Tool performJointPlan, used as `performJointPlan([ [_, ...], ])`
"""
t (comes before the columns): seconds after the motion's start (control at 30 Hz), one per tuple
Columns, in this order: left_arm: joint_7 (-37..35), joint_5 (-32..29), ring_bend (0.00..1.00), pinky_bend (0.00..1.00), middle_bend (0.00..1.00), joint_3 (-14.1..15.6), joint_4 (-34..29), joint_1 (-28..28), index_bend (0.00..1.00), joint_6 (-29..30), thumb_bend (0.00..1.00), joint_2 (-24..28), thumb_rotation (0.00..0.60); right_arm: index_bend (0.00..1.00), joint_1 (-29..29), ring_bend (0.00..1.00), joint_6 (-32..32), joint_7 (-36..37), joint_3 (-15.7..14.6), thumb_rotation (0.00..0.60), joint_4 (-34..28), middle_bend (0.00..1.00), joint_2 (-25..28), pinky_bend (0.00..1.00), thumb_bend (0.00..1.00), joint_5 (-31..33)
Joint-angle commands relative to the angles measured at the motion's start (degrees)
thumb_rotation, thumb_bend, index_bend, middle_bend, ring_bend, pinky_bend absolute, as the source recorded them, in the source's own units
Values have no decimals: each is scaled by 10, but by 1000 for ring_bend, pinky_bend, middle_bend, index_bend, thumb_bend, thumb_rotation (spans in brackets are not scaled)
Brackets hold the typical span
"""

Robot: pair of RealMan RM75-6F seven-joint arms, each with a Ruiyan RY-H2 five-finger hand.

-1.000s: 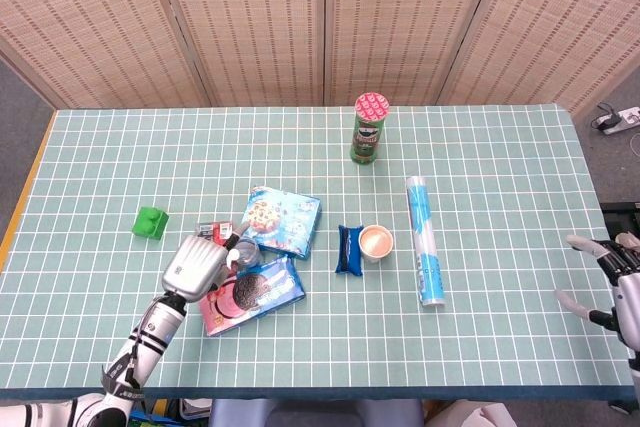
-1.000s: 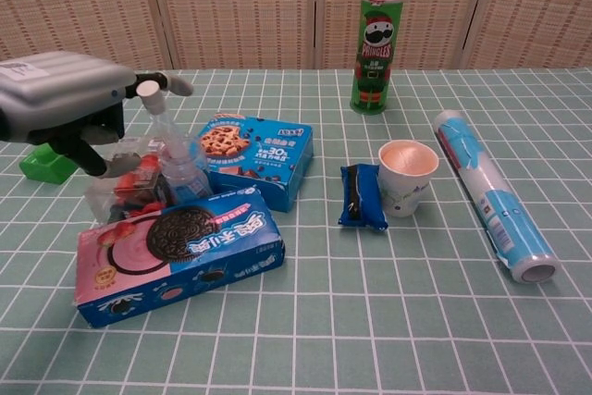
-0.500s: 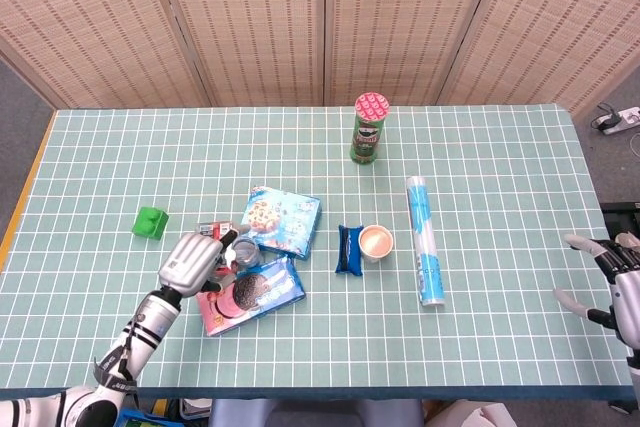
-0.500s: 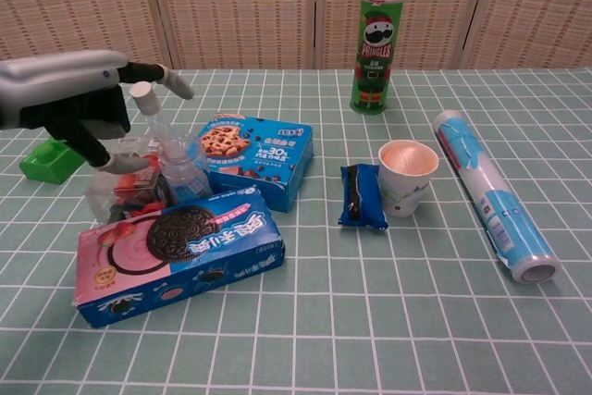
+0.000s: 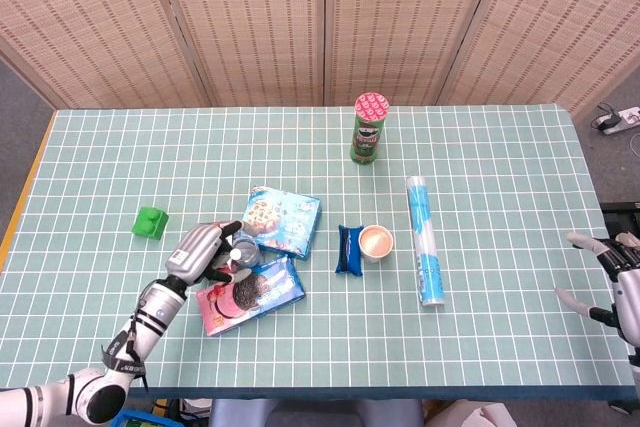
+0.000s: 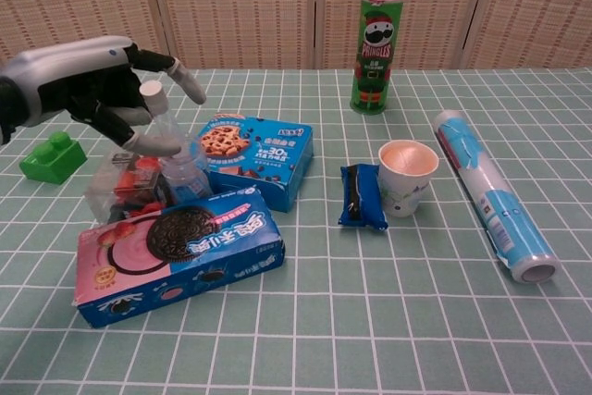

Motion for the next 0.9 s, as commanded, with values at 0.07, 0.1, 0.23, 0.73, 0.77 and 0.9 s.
performJointPlan([
  [0.07,-24,-6,1000,1000,1000,-6,17,-3,456,2,220,-18,600,276,0,294,0,2,0,600,1,362,1,349,52,0],
  [0.1,-29,-8,1000,1000,1000,-6,20,-3,467,3,219,-21,600,275,-1,294,0,3,0,600,1,362,1,349,52,0],
  [0.23,-51,-12,1000,1000,1000,-9,33,-3,517,2,220,-30,600,276,-1,293,1,4,0,600,1,363,1,349,52,0],
  [0.73,-98,-21,1000,1000,1000,-9,86,0,652,6,220,-58,600,276,-1,294,0,6,1,600,2,363,1,349,52,1],
  [0.77,-100,-21,1000,1000,1000,-9,89,0,655,6,220,-59,600,276,-1,294,0,6,1,600,2,363,2,349,52,1],
  [0.9,-105,-22,1000,1000,1000,-10,99,0,670,5,220,-65,600,276,-1,294,0,6,1,600,2,362,2,349,52,2],
])
